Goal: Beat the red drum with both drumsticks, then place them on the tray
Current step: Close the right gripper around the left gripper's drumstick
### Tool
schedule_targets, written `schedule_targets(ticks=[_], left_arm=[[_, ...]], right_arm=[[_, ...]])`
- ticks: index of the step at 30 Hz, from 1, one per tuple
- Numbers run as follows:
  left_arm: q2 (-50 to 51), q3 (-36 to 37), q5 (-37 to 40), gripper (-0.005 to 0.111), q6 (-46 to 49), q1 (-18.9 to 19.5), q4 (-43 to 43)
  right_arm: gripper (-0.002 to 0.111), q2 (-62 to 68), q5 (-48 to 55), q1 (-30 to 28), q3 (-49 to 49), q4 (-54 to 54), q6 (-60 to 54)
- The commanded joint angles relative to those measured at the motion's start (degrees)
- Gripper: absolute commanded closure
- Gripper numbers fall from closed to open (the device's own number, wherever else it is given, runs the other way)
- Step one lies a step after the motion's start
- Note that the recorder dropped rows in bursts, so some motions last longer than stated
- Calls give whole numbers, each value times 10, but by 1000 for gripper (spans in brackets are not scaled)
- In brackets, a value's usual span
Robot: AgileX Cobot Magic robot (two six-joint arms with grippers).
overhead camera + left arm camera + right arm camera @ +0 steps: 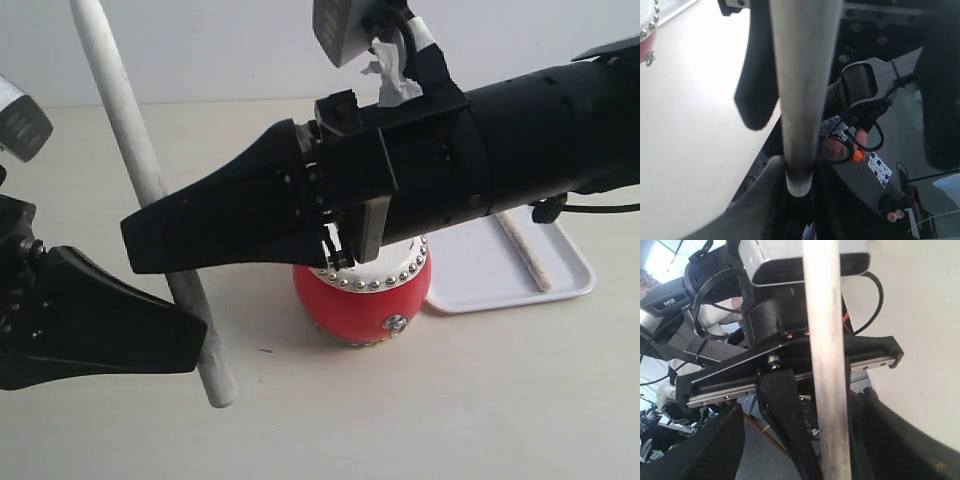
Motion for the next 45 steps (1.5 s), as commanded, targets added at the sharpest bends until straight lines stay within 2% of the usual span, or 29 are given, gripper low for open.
schedule_targets(ticks=[1,11,17,23,27,29,33,36,38,41,45], left_arm=[[0,1,7,107,3,2,-7],[0,1,7,107,4,2,-7],[0,1,13,107,5,2,-5],[0,1,16,107,4,2,1],[0,1,16,107,2,2,1],[0,1,16,107,2,2,1],[0,1,16,107,2,2,-1],[0,1,16,106,-10,2,-12],[0,1,15,99,-26,2,-15],[0,1,11,72,-40,2,-15],[-1,1,-6,29,-45,2,-15]], right_arm=[[46,-6,-4,0,2,37,-4],[48,-6,-22,2,2,40,-11],[48,-6,-89,60,2,51,-29],[49,-6,-99,67,0,51,-50],[61,-6,-104,67,0,51,-49],[73,-6,-104,67,0,51,-48],[105,-6,-117,67,0,51,-33],[108,-6,-118,67,0,51,-32],[108,-6,-142,67,0,51,-13],[108,-6,-156,67,0,51,-4],[108,-6,-157,67,0,51,0]])
